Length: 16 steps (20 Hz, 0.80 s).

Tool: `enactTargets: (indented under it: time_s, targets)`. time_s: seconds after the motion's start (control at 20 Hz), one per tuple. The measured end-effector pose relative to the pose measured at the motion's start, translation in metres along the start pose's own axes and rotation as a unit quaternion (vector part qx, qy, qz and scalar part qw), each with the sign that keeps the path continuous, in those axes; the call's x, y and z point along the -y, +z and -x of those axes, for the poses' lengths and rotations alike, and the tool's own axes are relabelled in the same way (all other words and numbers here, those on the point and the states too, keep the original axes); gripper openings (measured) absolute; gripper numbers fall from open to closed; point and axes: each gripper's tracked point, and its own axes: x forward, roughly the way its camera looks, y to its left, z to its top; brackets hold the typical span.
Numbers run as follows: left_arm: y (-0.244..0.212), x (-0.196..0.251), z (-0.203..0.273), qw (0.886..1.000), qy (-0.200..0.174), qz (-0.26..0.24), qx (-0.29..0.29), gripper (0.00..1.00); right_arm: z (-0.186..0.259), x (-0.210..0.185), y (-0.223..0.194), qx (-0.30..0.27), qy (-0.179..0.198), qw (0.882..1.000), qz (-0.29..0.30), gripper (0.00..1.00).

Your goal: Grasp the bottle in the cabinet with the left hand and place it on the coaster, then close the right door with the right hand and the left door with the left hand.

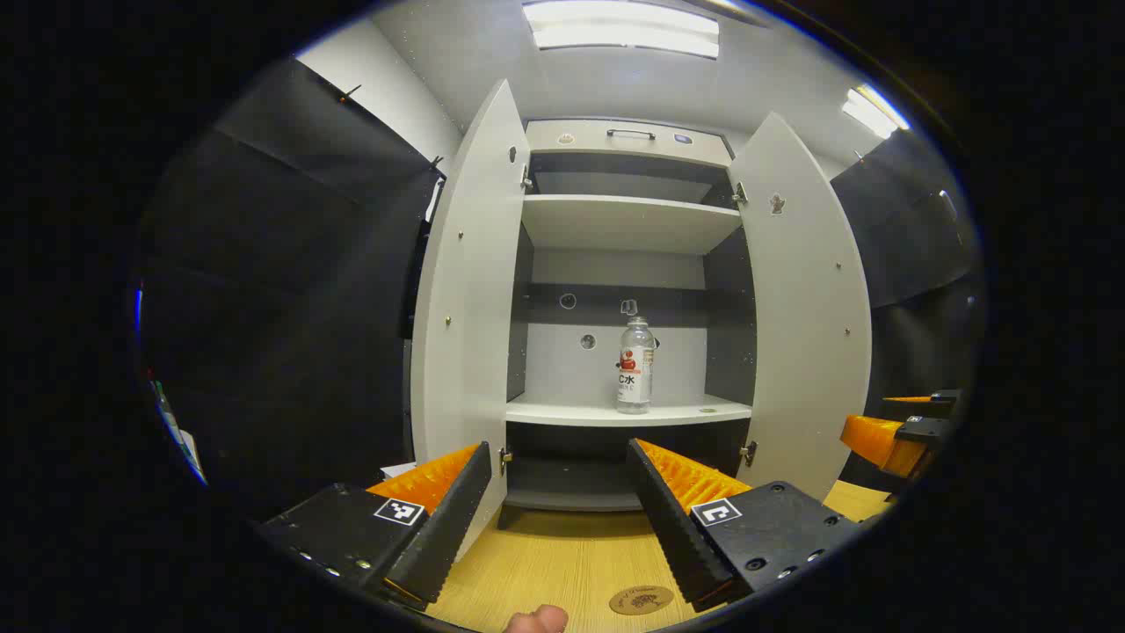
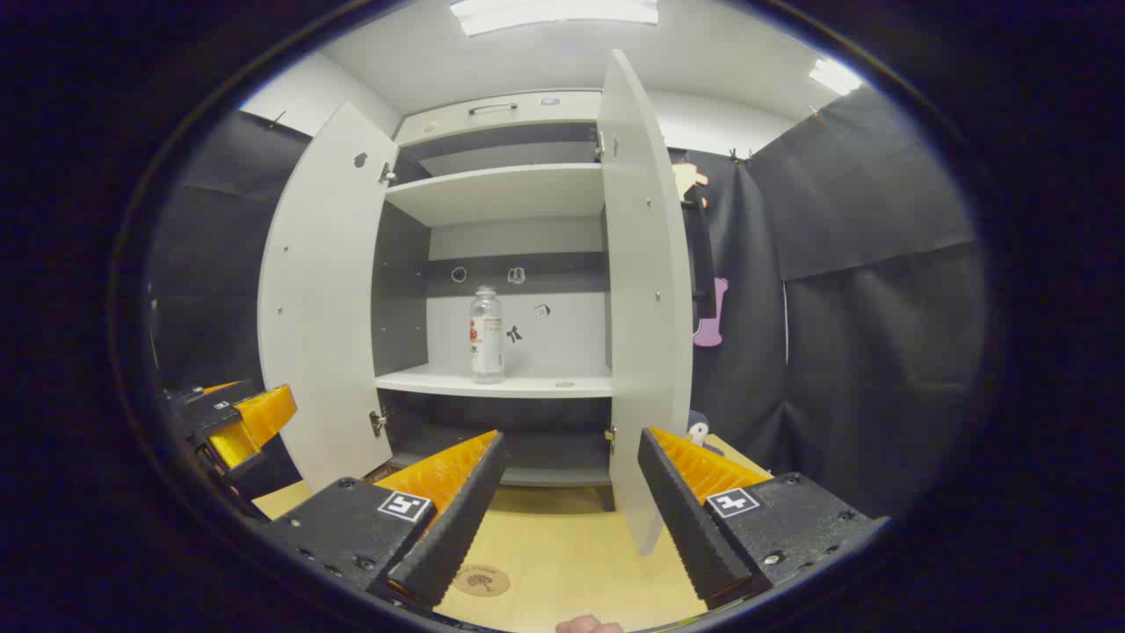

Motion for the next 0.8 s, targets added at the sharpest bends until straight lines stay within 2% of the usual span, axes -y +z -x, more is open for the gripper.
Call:
enactTargets:
  time_s: [0.15, 0.2, 0.3, 0.35, 0.55, 0.6, 0.75, 0.8]
  targets:
    - [-0.001, 0.003, -0.007, 1.0, -0.011, -0.002, 0.003, 0.94, -0.004, 0.001, 0.001, 0.002, -0.007, 1.0, -0.001, 0.95]
    - [-0.001, 0.003, -0.009, 1.0, -0.013, -0.004, 0.004, 0.94, -0.005, 0.001, 0.001, 0.005, -0.008, 1.0, 0.0, 0.99]
    - [-0.001, 0.003, -0.012, 1.0, -0.014, -0.007, 0.004, 0.95, -0.006, -0.003, 0.002, 0.007, -0.002, 1.0, 0.003, 0.95]
    - [-0.001, 0.004, -0.013, 1.0, -0.013, -0.007, 0.005, 0.94, -0.007, -0.005, 0.002, 0.008, 0.001, 1.0, 0.004, 0.99]
    - [0.0, 0.003, -0.013, 1.0, -0.008, -0.008, 0.011, 0.94, -0.01, -0.013, 0.002, 0.01, 0.014, 1.0, 0.011, 0.99]
    - [0.0, 0.001, -0.014, 1.0, -0.006, -0.01, 0.012, 0.94, -0.01, -0.015, 0.002, 0.011, 0.016, 1.0, 0.012, 0.95]
    - [0.0, 0.0, -0.014, 1.0, -0.002, -0.007, 0.011, 0.95, -0.012, -0.017, 0.003, 0.009, 0.023, 1.0, 0.015, 0.95]
    - [-0.001, -0.001, -0.013, 1.0, -0.002, -0.006, 0.011, 0.95, -0.012, -0.017, 0.003, 0.01, 0.023, 1.0, 0.015, 0.99]
